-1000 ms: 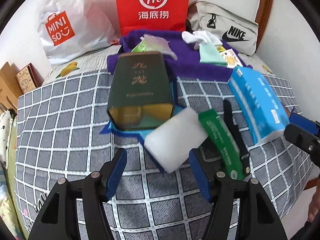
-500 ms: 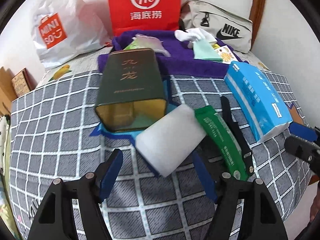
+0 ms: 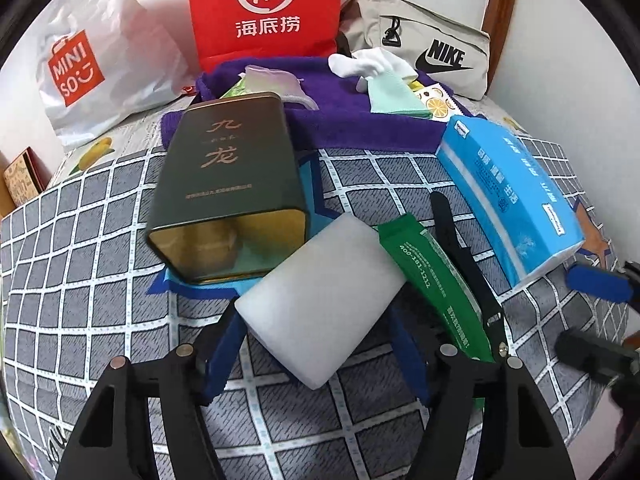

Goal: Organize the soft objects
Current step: 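Grasp the white sponge with the left tool while the right tool approaches the green packet, then grasp the green packet with the right tool while the left tool lifts the sponge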

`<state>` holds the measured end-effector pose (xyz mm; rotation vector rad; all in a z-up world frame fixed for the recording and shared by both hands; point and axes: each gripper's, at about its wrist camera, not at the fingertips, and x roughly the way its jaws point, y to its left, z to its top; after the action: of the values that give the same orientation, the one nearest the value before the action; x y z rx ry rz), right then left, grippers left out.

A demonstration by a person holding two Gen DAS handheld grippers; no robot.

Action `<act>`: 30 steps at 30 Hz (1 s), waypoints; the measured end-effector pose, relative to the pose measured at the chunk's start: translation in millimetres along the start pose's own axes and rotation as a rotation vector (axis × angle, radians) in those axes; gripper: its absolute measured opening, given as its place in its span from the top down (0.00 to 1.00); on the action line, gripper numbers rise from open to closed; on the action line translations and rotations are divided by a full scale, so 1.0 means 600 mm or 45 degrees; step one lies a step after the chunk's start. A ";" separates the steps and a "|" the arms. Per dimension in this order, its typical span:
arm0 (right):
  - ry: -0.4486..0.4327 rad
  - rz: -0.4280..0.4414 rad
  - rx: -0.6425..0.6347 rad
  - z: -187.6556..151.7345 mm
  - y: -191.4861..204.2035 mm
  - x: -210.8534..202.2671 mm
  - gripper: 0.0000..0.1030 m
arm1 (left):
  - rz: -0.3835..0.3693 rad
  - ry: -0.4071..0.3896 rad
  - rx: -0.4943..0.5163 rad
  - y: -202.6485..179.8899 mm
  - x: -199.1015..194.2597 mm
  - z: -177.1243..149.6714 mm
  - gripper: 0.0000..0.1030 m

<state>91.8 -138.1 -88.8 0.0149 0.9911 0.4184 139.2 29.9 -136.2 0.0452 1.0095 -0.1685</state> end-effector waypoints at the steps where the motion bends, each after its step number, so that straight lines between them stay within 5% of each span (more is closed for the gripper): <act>1: 0.005 0.011 -0.019 0.001 0.006 0.004 0.38 | 0.007 0.005 -0.001 0.001 -0.004 -0.001 0.35; 12: 0.075 0.096 -0.140 -0.003 0.063 0.071 0.38 | 0.093 0.019 -0.087 0.054 -0.042 -0.053 0.35; 26: 0.129 0.022 -0.189 0.010 0.072 0.136 0.38 | 0.035 0.003 -0.179 0.082 -0.052 -0.072 0.35; 30: 0.103 -0.056 -0.236 0.003 0.077 0.135 0.55 | 0.025 0.013 -0.196 0.088 -0.049 -0.074 0.35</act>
<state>116.2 -67.1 -143.7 -0.1920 1.0273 0.4721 95.2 90.6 -137.4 -0.0840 1.0290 -0.0722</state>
